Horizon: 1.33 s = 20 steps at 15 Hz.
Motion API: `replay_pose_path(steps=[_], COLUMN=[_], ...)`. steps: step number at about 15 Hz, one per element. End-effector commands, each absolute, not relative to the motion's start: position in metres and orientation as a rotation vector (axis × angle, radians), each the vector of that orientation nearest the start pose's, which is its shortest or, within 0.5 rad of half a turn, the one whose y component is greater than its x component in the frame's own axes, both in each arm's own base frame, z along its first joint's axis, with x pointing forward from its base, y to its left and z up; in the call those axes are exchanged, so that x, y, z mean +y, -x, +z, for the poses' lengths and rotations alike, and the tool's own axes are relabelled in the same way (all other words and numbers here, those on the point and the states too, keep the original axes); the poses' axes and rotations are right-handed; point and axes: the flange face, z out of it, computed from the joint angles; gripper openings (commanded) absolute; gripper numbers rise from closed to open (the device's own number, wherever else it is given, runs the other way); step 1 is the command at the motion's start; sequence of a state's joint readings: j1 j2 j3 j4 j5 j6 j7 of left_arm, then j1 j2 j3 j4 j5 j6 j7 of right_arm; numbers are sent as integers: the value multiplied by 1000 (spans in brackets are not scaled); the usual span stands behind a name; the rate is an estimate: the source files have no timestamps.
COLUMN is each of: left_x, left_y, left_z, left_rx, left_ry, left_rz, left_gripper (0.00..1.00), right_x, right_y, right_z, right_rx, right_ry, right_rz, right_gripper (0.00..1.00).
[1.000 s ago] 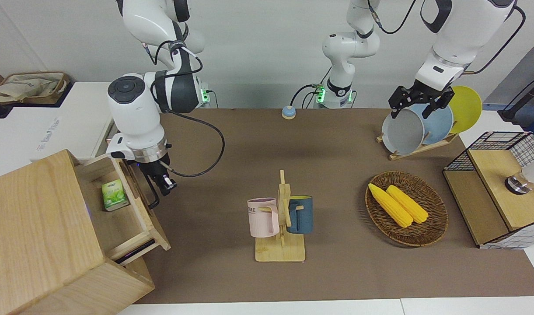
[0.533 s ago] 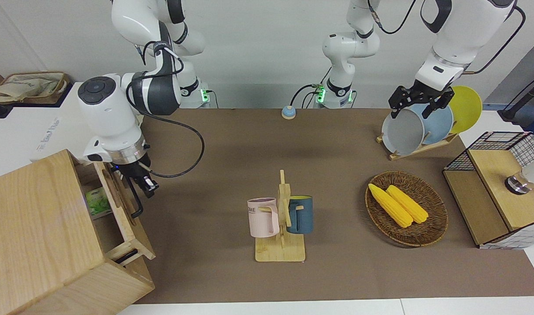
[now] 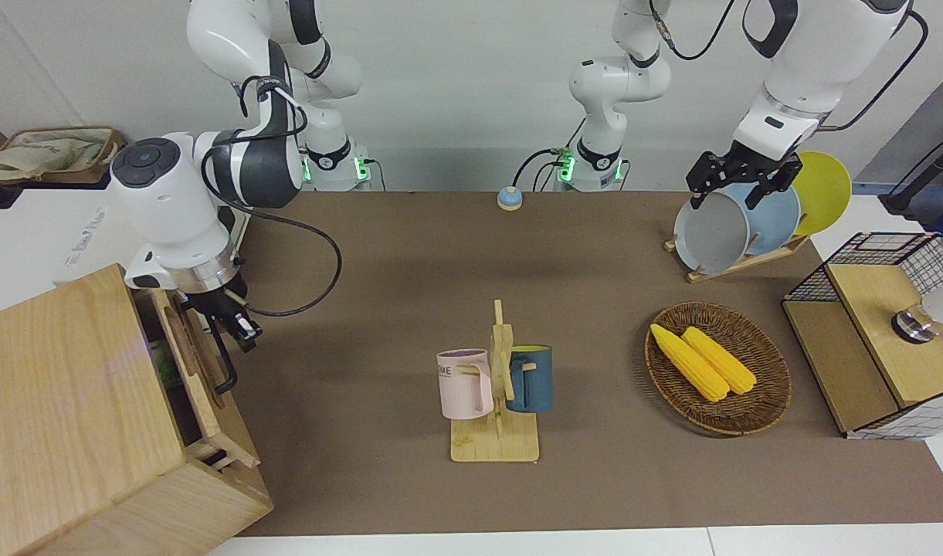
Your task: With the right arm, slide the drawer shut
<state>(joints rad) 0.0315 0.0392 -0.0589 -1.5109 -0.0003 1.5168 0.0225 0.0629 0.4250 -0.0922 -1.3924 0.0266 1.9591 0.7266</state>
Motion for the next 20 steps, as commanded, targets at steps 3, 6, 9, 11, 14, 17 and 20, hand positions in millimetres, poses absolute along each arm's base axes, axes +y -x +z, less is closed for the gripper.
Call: replay_pose_path(steps=[3, 6, 9, 11, 14, 17, 20], left_x=[-13, -13, -13, -13, -13, -13, -13], left_y=[-563, -563, -563, -563, -563, -563, -563], left_z=[629, 630, 630, 629, 629, 629, 630], left_rx=[94, 94, 94, 94, 94, 94, 94], left_ry=[3126, 3126, 3126, 3126, 3126, 3126, 3126], left_rz=[62, 60, 60, 62, 62, 62, 60], left_gripper=[993, 993, 993, 993, 993, 993, 993], right_x=[-30, -37, -36, -32, -28, -16, -3], right_y=[-711, -712, -712, -712, -712, -712, -709], right_z=[483, 483, 480, 480, 480, 479, 479], right_rx=[1074, 1073, 1065, 1059, 1046, 1022, 997], right_ry=[2837, 2826, 2831, 2833, 2843, 2857, 2868], right_rz=[-261, -257, -250, -250, -253, -244, -222], right_gripper=[0, 0, 0, 0, 0, 0, 0])
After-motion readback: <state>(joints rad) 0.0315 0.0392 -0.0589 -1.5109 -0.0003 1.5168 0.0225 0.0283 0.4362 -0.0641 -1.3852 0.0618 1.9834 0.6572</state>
